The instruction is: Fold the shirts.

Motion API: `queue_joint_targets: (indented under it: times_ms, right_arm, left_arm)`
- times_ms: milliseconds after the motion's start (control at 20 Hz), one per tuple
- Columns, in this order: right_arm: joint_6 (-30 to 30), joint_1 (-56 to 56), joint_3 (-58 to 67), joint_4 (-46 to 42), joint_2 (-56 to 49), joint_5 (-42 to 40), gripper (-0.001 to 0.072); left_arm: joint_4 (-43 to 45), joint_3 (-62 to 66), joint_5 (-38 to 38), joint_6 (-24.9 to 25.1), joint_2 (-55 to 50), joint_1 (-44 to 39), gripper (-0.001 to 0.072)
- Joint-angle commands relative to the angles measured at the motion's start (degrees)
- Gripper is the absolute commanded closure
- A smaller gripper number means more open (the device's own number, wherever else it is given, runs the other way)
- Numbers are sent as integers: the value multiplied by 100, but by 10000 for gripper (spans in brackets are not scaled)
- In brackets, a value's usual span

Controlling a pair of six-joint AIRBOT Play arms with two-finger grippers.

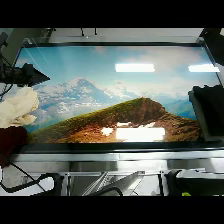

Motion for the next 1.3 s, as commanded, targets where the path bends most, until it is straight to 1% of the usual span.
queue_joint_targets:
  times_ms: [0, 100, 150, 250, 400, 500, 600, 750, 1250]
  right_arm:
    - [-549, 592, -9, 595, 61, -184, 687]
    - [-925, 1099, -310, 592, 304, -212, 688]
    - [-1154, 1360, -684, 590, 551, -323, 688]
    - [-1438, 1867, -1945, 597, 1333, -787, 688]
    - [-1915, 2675, -4286, 599, 2813, -1263, 686]
    - [-2063, 3008, -5300, 601, 3442, -1565, 687]
    - [-2221, 3084, -5532, 599, 3598, -1543, 687]
    - [-2210, 3082, -5530, 673, 3598, -1517, 687]
    - [-2214, 3082, -5530, 660, 3595, -1517, 687]
  left_arm:
    - [15, -7, -52, 20, 162, -2, 694]
    - [31, -286, -87, 125, 570, 0, 694]
    - [33, -669, -87, 229, 918, 0, 694]
    - [37, -1716, -90, 358, 1705, 0, 694]
    - [44, -3582, 31, 409, 2977, 0, 693]
    - [44, -4594, 173, 407, 3628, 2, 693]
    - [37, -5176, 120, 396, 3993, 4, 693]
    - [35, -5593, 140, 396, 4304, 4, 692]
    - [39, -5709, 160, 396, 4489, 4, 692]
